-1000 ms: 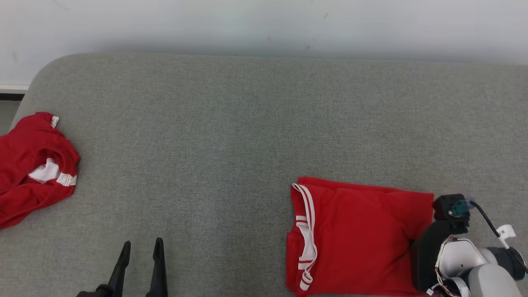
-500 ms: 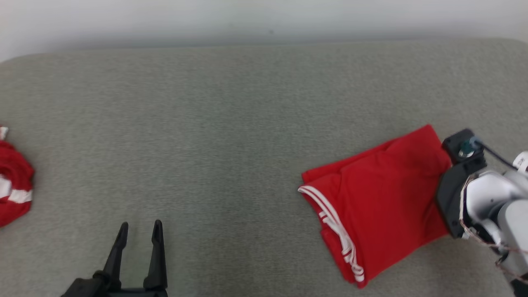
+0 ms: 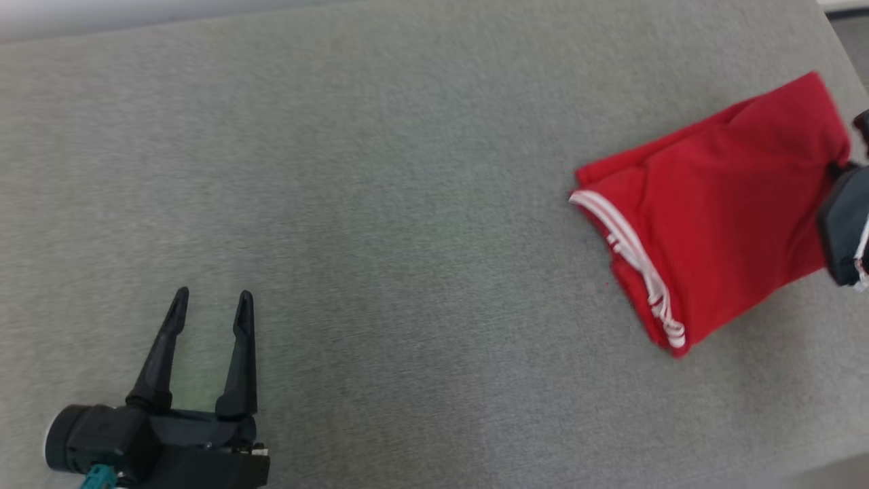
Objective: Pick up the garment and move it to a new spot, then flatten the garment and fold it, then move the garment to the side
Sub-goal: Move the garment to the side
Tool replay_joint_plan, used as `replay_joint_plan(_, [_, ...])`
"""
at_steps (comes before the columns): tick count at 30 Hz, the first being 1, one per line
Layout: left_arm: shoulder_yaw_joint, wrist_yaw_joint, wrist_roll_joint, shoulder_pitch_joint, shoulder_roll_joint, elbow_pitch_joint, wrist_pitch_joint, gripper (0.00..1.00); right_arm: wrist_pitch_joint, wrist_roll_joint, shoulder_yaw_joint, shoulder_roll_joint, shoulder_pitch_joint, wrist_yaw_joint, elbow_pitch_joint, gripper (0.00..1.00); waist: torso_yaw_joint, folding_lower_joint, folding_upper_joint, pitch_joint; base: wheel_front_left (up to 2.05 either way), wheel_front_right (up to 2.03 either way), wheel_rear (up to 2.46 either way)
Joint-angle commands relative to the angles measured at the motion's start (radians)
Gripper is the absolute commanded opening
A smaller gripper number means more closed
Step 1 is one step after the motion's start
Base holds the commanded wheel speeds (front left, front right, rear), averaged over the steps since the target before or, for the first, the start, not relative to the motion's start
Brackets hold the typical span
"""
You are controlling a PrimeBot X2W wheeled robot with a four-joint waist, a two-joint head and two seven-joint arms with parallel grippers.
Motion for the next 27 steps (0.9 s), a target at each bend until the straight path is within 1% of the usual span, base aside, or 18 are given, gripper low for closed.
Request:
replay_joint_plan(1, [0.001,0.001,0.006,-0.018,0.014,-0.009,-0.003,1.0,-0.018,-0.006,-0.012,-0.004,-0.023,-0.003,0.016,0.0,-0.083,-0.0001,-0.0001,0.084,0.0,0.0,0.0])
replay_joint_plan(6, [-0.005,0.001,0.016,-0.039,0.049,-0.025,-0.003,1.0,-0.075,-0.023,-0.071,0.023,-0.073,-0.003,0.075,0.0,-0.126,-0.0001,-0.0001,0.133,0.0,0.0,0.0])
replay_joint_plan(12, [-0.008,0.001,0.03,-0.058,0.066,-0.04,-0.003,1.0,-0.131,-0.056,-0.12,0.048,-0.105,-0.003,0.114,0.0,-0.162,-0.0001,-0.0001,0.164,0.0,0.0,0.0])
replay_joint_plan(20, [-0.011,0.001,0.021,-0.064,0.083,-0.041,-0.002,1.0,-0.2,-0.095,-0.173,0.051,-0.124,-0.003,0.137,0.0,-0.176,-0.0001,-0.0001,0.18,0.0,0.0,0.0])
replay_joint_plan(26, [-0.017,0.001,0.013,-0.068,0.089,-0.032,-0.001,1.0,-0.24,-0.125,-0.209,0.059,-0.125,-0.003,0.153,0.0,-0.169,-0.0001,-0.0001,0.187,0.0,0.0,0.0])
replay_joint_plan(27, [-0.018,0.001,0.012,-0.068,0.087,-0.03,-0.001,1.0,-0.245,-0.13,-0.215,0.061,-0.125,-0.003,0.157,0.09,-0.166,-0.0001,-0.0001,0.187,0.0,0.0,0.0])
